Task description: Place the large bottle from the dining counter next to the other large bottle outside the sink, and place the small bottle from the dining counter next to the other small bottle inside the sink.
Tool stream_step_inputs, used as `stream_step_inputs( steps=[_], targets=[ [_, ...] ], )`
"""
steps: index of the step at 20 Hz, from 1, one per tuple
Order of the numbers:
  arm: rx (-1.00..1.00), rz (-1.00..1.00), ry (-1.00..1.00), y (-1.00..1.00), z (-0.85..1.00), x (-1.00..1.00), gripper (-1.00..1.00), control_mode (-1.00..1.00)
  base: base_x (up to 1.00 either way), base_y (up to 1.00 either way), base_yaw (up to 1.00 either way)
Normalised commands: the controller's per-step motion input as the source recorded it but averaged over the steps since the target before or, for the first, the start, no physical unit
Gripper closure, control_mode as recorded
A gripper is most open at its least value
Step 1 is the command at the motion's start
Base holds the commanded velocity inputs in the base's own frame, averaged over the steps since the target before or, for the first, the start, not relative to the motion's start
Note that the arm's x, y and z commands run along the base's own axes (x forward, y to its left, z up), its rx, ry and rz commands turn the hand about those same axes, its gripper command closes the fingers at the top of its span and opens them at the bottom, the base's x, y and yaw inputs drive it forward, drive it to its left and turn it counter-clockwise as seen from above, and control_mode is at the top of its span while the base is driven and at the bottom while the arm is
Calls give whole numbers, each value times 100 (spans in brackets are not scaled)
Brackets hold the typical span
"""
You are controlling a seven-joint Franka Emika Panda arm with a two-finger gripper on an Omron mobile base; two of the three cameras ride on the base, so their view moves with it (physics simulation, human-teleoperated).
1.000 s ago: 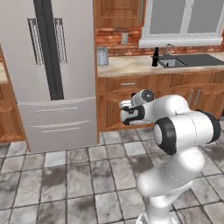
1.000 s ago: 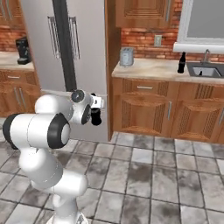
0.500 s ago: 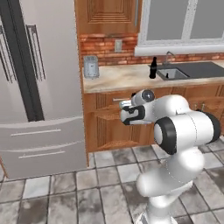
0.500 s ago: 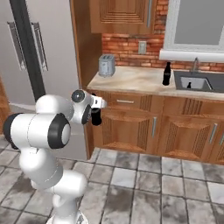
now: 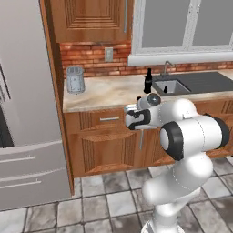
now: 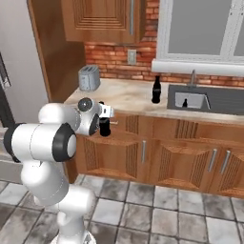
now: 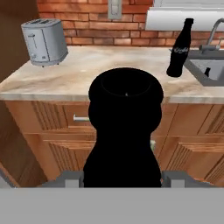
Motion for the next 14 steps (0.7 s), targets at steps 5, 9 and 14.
stream_step_inputs(
  steps=[5,9,14],
  targets=[
    [0,0,0,0,0,0,100,100,46,-74,0],
    [0,0,0,0,0,0,100,100,44,-68,0],
    [0,0,0,0,0,0,100,100,47,-41,0]
  ],
)
